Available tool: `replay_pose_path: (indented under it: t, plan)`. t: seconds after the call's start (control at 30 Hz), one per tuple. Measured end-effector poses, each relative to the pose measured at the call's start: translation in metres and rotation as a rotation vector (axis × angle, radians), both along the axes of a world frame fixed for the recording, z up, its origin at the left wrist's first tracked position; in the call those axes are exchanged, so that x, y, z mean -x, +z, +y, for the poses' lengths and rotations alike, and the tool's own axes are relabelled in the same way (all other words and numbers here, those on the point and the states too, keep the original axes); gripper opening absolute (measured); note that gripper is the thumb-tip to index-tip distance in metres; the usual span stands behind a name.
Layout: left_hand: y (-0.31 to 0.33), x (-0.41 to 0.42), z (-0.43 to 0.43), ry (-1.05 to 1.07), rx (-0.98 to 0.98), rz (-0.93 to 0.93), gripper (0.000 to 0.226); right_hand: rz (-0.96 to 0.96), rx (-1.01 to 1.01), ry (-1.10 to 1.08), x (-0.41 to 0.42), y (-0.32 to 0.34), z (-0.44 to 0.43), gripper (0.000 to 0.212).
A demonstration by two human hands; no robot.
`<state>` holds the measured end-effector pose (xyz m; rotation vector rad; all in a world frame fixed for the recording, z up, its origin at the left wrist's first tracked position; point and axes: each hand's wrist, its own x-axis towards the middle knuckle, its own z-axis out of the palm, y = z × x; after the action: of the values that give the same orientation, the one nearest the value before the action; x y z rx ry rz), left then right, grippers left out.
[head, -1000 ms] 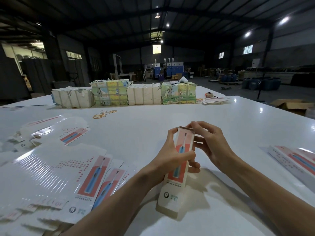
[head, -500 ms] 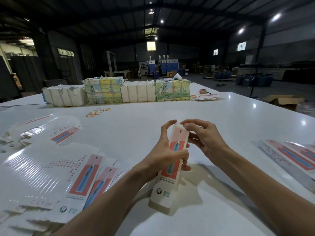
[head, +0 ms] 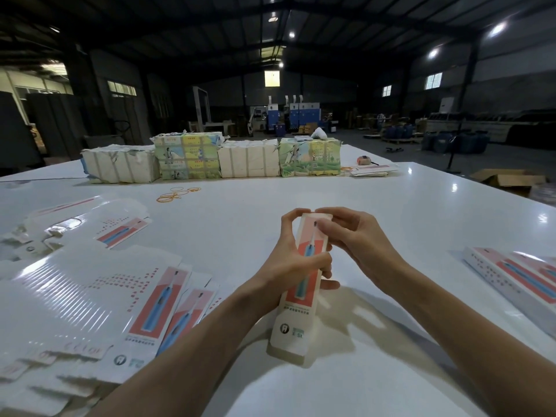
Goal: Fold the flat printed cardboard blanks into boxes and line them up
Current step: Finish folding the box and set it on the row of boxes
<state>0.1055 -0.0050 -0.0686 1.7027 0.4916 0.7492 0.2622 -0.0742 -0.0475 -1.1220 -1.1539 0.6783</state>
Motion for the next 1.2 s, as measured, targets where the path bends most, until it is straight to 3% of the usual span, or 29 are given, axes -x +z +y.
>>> replay_pose_path:
  t: [0.17,0.47,0.57,0.7,0.8,0.87,0.97,1.1,1.2]
  plan:
    - [-0.005,-0.004,-0.002,-0.010,0.050,-0.005,0.093,-0.135,-0.029,-0.100,0.002,-0.006,-0.003,0.017]
    - [-0.006,-0.004,-0.002,0.002,0.126,-0.017,0.087,-0.189,-0.024,-0.109,0.006,-0.017,0.003,0.021]
    - [-0.004,-0.003,0.000,0.004,0.229,-0.077,0.083,-0.320,-0.060,-0.207,0.007,-0.021,0.007,0.028]
    - [0.000,-0.006,0.001,0.058,0.393,-0.306,0.066,-0.615,-0.092,-0.348,0.011,-0.026,0.006,0.012]
    - [0.003,-0.004,0.003,0.060,0.475,-0.499,0.053,-0.726,-0.022,-0.251,0.021,-0.028,0.000,0.032]
    - [0.004,-0.002,0.003,0.028,0.519,-0.533,0.054,-0.905,0.086,-0.200,0.027,-0.027,-0.002,0.054]
    - [0.005,-0.002,0.000,-0.012,0.544,-0.466,0.060,-1.050,0.182,-0.192,0.027,-0.022,-0.005,0.071]
    - [0.003,-0.008,0.000,0.035,0.385,-0.244,0.062,-1.151,0.213,-0.321,0.003,-0.006,-0.018,0.040]
    - [-0.006,-0.007,-0.002,0.046,0.116,-0.040,0.044,-1.167,0.330,-0.469,-0.024,0.002,-0.042,0.042]
